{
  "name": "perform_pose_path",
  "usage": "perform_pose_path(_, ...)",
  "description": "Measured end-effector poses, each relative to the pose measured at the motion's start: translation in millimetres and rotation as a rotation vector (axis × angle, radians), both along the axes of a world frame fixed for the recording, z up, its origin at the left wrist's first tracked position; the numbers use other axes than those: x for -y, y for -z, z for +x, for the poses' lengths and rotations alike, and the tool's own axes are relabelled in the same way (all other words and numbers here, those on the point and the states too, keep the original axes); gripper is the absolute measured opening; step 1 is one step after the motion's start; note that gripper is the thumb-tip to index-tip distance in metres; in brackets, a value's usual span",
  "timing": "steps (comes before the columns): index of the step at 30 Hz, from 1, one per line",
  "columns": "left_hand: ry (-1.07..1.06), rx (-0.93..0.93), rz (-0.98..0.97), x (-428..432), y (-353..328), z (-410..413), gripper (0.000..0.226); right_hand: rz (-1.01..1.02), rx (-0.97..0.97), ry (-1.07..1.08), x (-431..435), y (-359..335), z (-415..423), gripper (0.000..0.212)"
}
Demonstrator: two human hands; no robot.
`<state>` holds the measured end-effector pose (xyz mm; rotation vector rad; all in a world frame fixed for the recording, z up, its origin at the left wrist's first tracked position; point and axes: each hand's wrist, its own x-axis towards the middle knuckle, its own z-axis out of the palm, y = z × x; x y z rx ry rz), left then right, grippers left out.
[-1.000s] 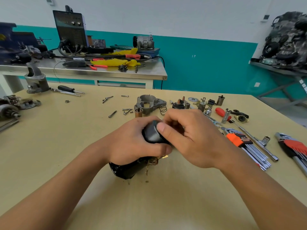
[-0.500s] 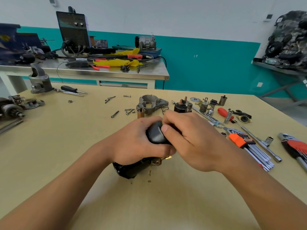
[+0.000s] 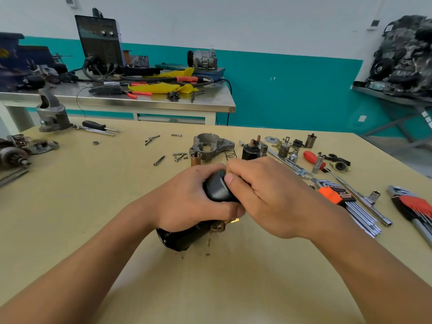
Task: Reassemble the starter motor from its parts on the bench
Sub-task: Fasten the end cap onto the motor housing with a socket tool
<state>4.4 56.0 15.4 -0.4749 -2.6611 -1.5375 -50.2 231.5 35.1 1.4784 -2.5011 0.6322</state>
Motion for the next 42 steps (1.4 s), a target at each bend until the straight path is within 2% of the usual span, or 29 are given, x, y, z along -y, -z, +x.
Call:
perform_pose_path(6, -0.008, 0.007, 0.012, 1.1, -0.5, 1.2, 0.028, -0.042, 0.122, -0.052, -3.1, -1.1, -5.8, 0.056)
perform_pose_path(9, -0.011, 0.009, -0.023, 0.9, 0.5, -0.7, 0.033, -0.02, 0.09, -0.047, -8.4, -2.5, -8.9, 0.031)
perform_pose_path(11, -0.006, 0.009, -0.029, 0.6, 0.8, -1.7, 0.033, -0.001, 0.049, -0.046, -6.8, -0.9, -7.6, 0.024)
perform_pose_path(14, -0.01, -0.007, -0.019, 0.4, 0.4, -1.3, 0.031, -0.01, -0.033, -0.035, -0.5, 1.9, -5.3, 0.033)
perform_pose_path(16, -0.018, -0.015, -0.014, 0.9, 1.0, -1.0, 0.03, -0.024, -0.013, -0.03, 2.2, 1.6, -5.0, 0.042)
perform_pose_path(18, -0.029, -0.027, -0.003, 1.7, 2.7, -0.3, 0.032, -0.133, 0.16, -0.05, 0.5, 1.0, -5.9, 0.057)
perform_pose_path(20, -0.069, -0.067, -0.016, 5.1, 5.7, 0.5, 0.041, -0.341, 0.316, -0.017, -8.6, -3.0, -16.5, 0.07)
perform_pose_path(21, -0.107, -0.096, -0.027, 7.8, 7.9, 1.2, 0.045, -0.427, 0.314, 0.037, -16.7, -5.8, -26.5, 0.074)
perform_pose_path(23, -0.185, -0.153, 0.005, 13.4, 13.3, 2.3, 0.049, -0.471, 0.239, 0.179, -37.9, -10.7, -49.9, 0.069)
perform_pose_path(24, -0.217, -0.184, 0.058, 15.6, 16.8, 2.0, 0.05, -0.415, 0.203, 0.254, -49.9, -11.6, -62.7, 0.062)
perform_pose_path(26, -0.295, -0.25, 0.159, 18.1, 24.4, -0.7, 0.053, -0.17, 0.206, 0.372, -72.7, -9.2, -84.4, 0.045)
perform_pose_path(29, -0.404, -0.285, 0.293, 19.1, 33.6, -5.4, 0.055, 0.215, 0.347, 0.394, -92.6, -4.0, -95.2, 0.019)
perform_pose_path(32, -0.431, -0.261, 0.403, 25.2, 39.5, -6.4, 0.054, 0.418, 0.451, 0.337, -86.0, -1.1, -89.9, 0.029)
perform_pose_path(34, -0.43, -0.236, 0.439, 28.5, 38.4, -6.7, 0.054, 0.511, 0.477, 0.322, -75.5, 3.7, -85.0, 0.039)
perform_pose_path(37, -0.442, -0.244, 0.418, 33.0, 32.0, -6.3, 0.055, 0.577, 0.397, 0.317, -60.4, 12.3, -80.2, 0.041)
perform_pose_path(42, -0.451, -0.265, 0.346, 30.9, 27.2, -6.3, 0.055, 0.53, 0.336, 0.284, -63.7, 8.0, -77.2, 0.021)
